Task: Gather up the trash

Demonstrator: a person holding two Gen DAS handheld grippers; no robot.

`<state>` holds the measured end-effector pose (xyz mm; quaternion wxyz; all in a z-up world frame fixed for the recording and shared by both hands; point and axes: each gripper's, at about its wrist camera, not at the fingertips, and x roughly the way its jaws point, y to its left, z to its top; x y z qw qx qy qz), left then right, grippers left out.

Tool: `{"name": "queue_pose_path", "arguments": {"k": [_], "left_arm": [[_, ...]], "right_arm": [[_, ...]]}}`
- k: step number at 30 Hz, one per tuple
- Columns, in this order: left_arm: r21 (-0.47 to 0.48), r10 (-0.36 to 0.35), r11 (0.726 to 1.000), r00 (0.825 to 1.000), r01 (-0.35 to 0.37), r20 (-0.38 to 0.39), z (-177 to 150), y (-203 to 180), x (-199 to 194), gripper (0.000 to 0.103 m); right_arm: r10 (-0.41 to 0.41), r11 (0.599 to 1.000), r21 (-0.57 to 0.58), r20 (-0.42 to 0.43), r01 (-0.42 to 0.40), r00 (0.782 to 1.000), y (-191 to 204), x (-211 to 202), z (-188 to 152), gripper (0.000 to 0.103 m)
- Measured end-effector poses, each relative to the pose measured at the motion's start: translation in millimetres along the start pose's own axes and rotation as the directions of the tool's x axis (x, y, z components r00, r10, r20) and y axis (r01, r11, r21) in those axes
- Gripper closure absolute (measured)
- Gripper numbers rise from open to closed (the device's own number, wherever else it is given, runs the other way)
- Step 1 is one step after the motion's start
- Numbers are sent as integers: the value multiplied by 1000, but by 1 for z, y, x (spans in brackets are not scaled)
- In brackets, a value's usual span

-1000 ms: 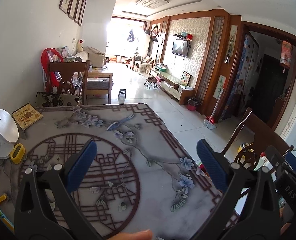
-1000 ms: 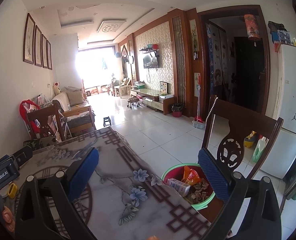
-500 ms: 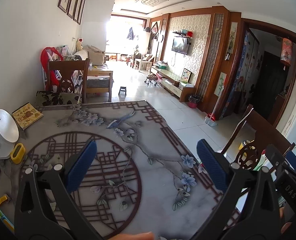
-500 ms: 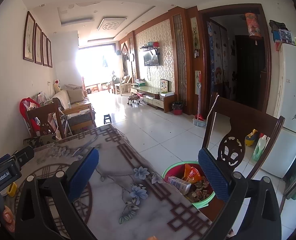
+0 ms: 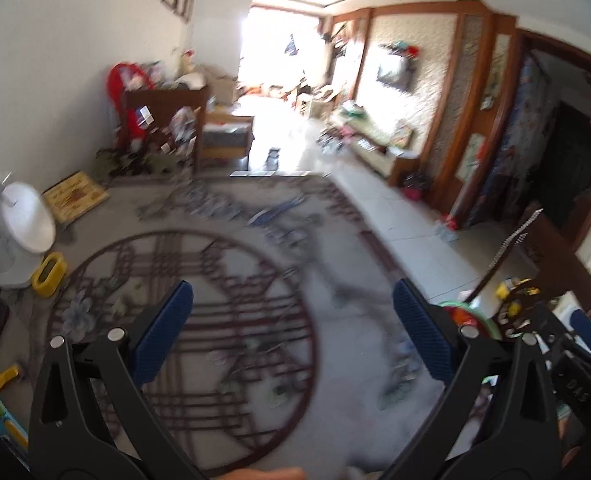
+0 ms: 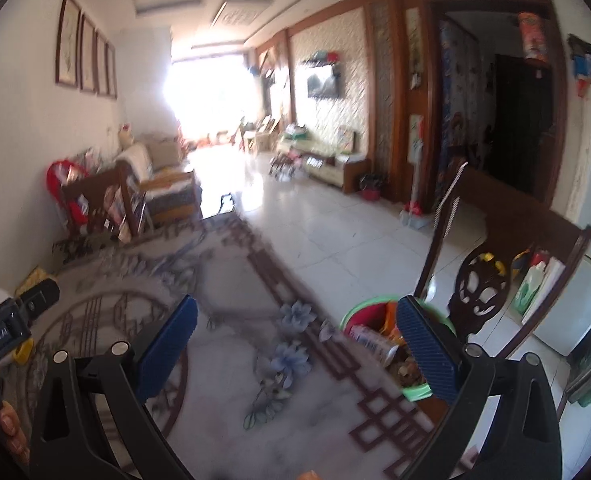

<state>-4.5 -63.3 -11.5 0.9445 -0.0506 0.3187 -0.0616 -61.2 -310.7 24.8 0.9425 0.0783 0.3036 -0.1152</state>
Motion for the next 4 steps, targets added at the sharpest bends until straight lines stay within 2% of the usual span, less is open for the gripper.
{"name": "queue_pose_path", "arguments": {"k": [2,4], "left_arm": [[-7,84,996,992,-85,-94,-21,30,27,5],[-21,173,984,969,-179,-177,-42,59,48,5]], "right_arm": [[23,998,-54,-81,-27,996,13,29,-17,7],[56,990,-116,-175,-78,983,30,66,-38,7]]}}
